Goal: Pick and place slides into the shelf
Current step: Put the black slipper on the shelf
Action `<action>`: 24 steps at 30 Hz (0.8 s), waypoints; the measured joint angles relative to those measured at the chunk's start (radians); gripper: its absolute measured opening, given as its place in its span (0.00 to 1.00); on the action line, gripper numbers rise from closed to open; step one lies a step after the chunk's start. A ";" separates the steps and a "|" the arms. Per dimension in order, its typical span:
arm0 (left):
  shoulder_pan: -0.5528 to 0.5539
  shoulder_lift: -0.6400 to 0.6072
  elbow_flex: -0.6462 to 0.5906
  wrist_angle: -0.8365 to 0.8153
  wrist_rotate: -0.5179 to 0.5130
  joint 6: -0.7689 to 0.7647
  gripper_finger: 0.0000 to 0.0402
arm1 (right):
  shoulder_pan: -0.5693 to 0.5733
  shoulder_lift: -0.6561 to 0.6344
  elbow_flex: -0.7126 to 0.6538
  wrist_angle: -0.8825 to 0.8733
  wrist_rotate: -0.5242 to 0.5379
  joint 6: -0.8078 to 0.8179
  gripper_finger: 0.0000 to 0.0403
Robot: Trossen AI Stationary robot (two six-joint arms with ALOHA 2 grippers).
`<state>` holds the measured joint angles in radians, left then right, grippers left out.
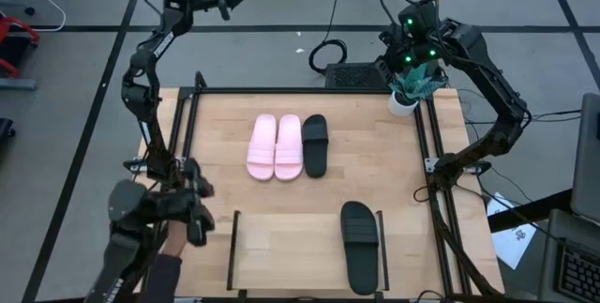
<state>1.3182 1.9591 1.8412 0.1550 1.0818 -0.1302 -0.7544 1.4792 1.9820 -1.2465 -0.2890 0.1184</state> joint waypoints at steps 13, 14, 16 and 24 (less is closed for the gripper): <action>0.043 0.048 0.000 -0.260 -0.142 0.218 0.28 | 0.000 0.000 0.000 0.115 0.003 0.020 0.27; 0.038 0.058 0.000 -0.218 -0.108 0.186 0.28 | -0.001 0.000 0.000 0.136 0.002 0.036 0.27; 0.029 0.061 -0.001 -0.209 -0.100 0.192 0.28 | -0.006 0.000 0.000 0.177 0.000 0.050 0.27; -0.050 0.152 0.000 0.070 0.246 -0.114 0.28 | -0.039 0.000 0.000 0.270 0.004 0.087 0.27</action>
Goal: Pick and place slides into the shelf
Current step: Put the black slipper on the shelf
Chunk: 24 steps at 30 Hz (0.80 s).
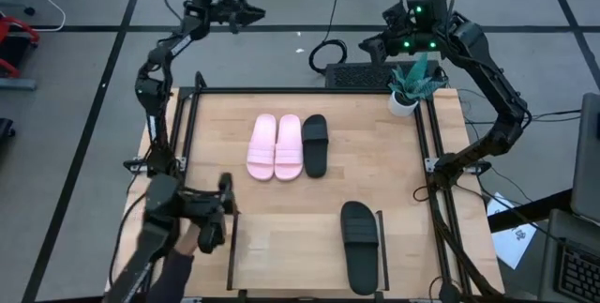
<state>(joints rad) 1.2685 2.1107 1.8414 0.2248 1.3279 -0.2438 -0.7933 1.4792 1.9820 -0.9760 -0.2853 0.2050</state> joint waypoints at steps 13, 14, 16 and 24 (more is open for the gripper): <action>-0.143 0.168 0.370 -0.089 0.202 -0.589 0.28 | -0.015 0.000 0.000 -0.002 -0.006 0.016 0.27; -0.156 0.172 0.371 -0.094 0.185 -0.601 0.28 | -0.015 0.000 0.000 -0.002 -0.007 0.016 0.27; -0.179 0.180 0.369 -0.109 0.155 -0.624 0.28 | -0.015 0.000 0.000 -0.002 -0.007 0.015 0.27; -0.247 0.176 0.370 -0.198 0.062 -0.656 0.28 | -0.015 0.000 0.000 -0.034 -0.007 -0.038 0.27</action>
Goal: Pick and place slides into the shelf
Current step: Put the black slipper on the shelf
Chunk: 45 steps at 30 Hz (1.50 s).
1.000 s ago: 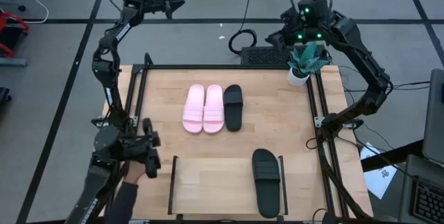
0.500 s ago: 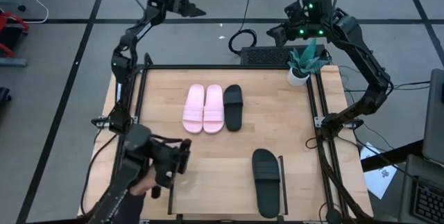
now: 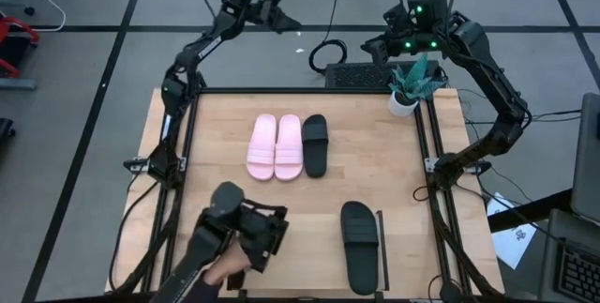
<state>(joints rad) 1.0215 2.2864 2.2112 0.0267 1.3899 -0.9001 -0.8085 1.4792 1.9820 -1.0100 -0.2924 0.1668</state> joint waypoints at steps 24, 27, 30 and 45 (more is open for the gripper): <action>-0.034 0.000 0.000 -0.068 0.081 -0.027 0.28 | 0.212 0.061 -0.233 -0.229 -0.008 -0.281 0.27; 0.007 0.000 0.000 -0.068 0.059 -0.044 0.28 | 0.258 0.061 -0.326 -0.174 -0.003 -0.268 0.27; 0.033 0.000 0.000 -0.068 0.044 -0.056 0.28 | 0.291 0.064 -0.390 -0.084 -0.086 -0.230 0.27; 0.045 0.000 0.000 -0.066 0.049 -0.035 0.28 | 0.291 0.206 -0.404 0.248 -0.443 0.124 0.27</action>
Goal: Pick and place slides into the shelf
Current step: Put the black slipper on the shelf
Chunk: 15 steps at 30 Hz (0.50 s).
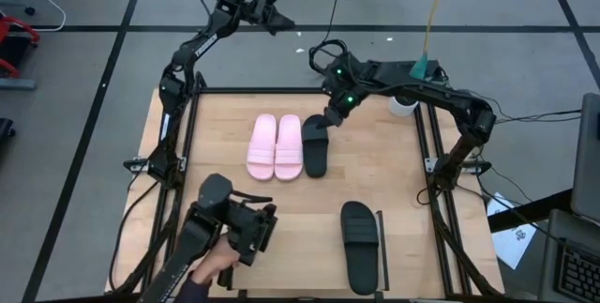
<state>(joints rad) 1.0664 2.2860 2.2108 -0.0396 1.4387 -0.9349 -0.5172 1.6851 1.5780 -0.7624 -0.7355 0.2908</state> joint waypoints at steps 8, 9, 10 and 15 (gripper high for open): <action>0.012 0.000 0.000 0.017 0.002 0.015 0.28 | -0.032 0.006 0.000 0.050 0.005 0.071 0.27; 0.014 0.000 0.000 0.023 0.002 0.015 0.28 | -0.035 0.006 0.000 0.059 0.004 0.078 0.27; 0.017 0.000 0.000 0.026 0.002 0.015 0.28 | -0.039 0.006 0.000 0.068 0.004 0.085 0.27; 0.032 -0.001 0.000 0.047 0.013 0.005 0.28 | -0.040 0.014 0.000 0.105 -0.012 0.104 0.28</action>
<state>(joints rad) 1.0981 2.2848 2.2108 0.0078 1.4513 -0.9295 -0.5575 1.6989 1.5784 -0.6570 -0.7477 0.3944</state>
